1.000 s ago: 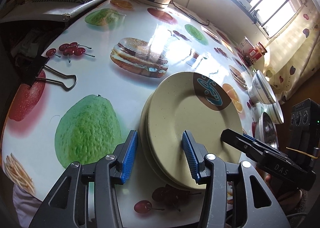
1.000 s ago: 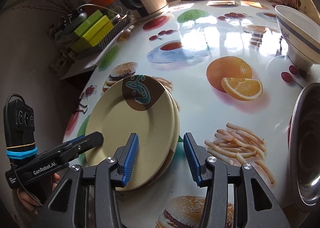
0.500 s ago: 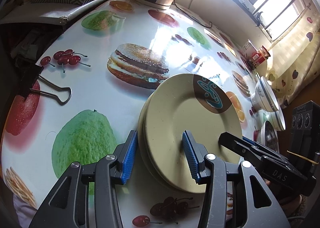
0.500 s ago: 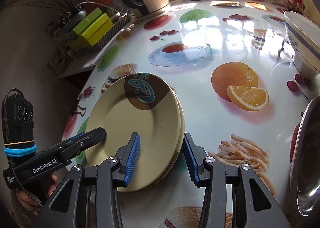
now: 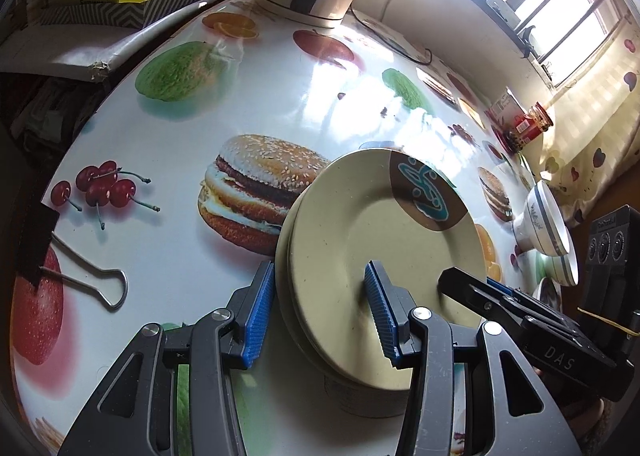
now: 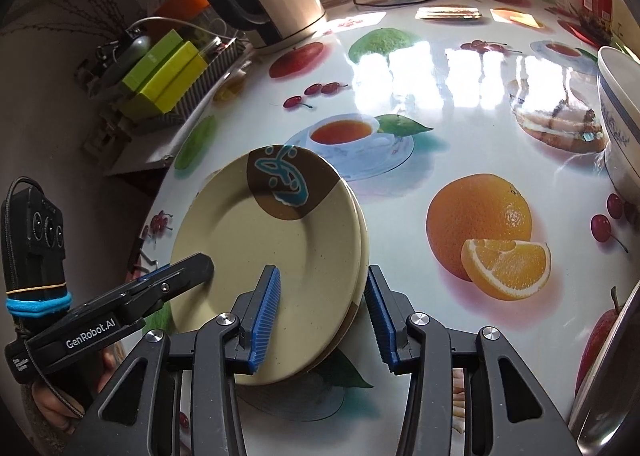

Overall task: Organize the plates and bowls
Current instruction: 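Open both tools, then close them on the rim of the plate stack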

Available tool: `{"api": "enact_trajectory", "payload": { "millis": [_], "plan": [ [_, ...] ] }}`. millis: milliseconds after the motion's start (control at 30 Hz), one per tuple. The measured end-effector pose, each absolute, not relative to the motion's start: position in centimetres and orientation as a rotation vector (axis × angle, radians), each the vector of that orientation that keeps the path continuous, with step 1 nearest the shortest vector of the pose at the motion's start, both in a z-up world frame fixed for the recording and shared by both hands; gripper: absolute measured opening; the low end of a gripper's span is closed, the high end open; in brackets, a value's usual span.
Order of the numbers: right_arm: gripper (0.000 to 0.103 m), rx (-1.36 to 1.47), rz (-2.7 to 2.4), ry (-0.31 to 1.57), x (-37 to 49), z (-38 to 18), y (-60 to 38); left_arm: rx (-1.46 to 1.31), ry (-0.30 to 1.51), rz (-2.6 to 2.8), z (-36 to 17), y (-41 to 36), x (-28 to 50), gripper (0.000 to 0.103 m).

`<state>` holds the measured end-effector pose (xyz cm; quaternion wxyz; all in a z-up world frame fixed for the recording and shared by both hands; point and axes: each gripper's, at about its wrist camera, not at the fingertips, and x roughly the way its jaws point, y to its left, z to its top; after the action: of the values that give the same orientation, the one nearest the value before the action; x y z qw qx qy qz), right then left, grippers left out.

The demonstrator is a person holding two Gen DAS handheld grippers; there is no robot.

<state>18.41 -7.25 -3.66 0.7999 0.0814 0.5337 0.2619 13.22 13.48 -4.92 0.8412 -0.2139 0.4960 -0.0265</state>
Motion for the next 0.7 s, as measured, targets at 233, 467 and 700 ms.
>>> {"api": "enact_trajectory", "payload": {
  "millis": [233,467,700],
  "plan": [
    [0.043,0.186,0.538,1.144,20.9,-3.7,-6.5,-0.437,1.050,-0.062,-4.8,14.0,15.7,0.047],
    [0.043,0.199,0.519,1.140,22.7,-3.8,-6.1,-0.432,1.052,-0.071,-4.9,14.2,17.8,0.047],
    [0.043,0.195,0.498,1.131,24.2,-3.8,-5.8,-0.390,1.051,-0.060,-4.6,14.0,19.6,0.047]
  ]
}}
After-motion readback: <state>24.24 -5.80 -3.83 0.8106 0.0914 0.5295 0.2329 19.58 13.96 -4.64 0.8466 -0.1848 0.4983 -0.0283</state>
